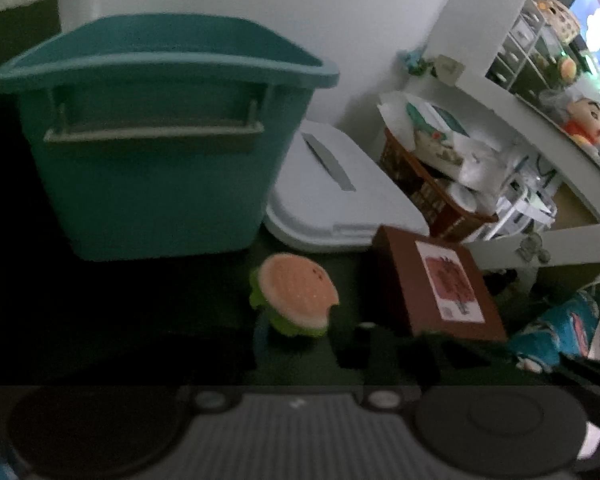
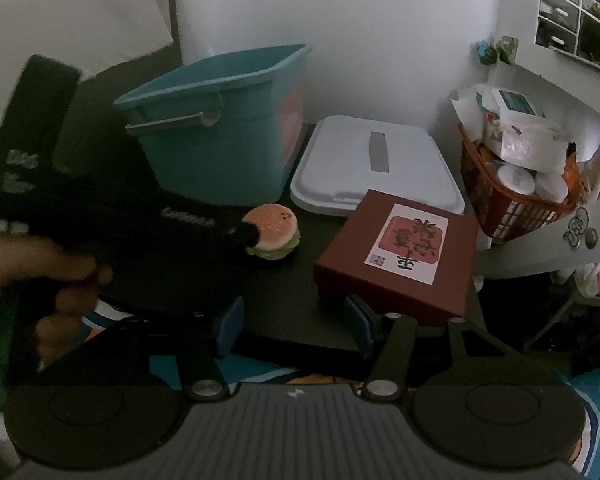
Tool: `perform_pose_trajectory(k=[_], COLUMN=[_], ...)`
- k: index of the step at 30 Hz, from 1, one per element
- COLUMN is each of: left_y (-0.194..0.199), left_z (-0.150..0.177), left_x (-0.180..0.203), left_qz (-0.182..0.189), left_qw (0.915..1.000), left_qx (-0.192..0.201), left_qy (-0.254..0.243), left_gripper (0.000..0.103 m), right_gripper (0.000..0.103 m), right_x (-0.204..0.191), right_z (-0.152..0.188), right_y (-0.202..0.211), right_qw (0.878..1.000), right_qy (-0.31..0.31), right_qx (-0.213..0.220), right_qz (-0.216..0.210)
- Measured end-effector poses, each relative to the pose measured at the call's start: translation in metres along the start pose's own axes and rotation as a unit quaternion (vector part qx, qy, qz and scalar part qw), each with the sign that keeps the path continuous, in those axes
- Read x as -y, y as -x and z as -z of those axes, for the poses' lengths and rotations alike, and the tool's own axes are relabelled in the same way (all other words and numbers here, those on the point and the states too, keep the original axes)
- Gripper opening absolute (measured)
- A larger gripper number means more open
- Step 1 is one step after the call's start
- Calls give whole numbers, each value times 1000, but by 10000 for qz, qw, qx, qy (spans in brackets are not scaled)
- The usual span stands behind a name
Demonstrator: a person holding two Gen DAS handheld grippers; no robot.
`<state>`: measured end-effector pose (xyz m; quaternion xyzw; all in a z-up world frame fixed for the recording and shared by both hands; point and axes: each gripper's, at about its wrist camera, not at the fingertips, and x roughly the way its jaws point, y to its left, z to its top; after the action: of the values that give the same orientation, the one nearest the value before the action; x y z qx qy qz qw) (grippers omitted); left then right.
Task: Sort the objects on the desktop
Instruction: 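Lower the left gripper down to the hamburger plush beside the brown box, then close the left gripper on the hamburger plush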
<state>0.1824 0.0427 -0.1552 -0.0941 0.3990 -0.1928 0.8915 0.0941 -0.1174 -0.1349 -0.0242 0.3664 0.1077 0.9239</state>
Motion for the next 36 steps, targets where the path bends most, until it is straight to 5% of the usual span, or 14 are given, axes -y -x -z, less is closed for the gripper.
perform_pose_trajectory(k=[13,19,21,36], left_y=[-28,-34,-33,-19], left_z=[-1,2,2,5], left_x=[-3,-3,-6,-4], left_qz=[-139,-142,-101,104], left_qw=[9997,9994,9997,9995], left_qx=[30,23,21,-300], left_qy=[-178,-301,-211,-16], left_gripper=[78,72,56,51], right_gripper=[61,61,61,61], right_x=[1,1,1,4], right_z=[0,1,1,1], right_y=[-12,-12,-13,-16], right_qw=[9997,9995,9995,9998], right_qy=[-77,-86,-66,85], right_qx=[-156,-183,-185,-187], right_qz=[-198,-251,-230,-27])
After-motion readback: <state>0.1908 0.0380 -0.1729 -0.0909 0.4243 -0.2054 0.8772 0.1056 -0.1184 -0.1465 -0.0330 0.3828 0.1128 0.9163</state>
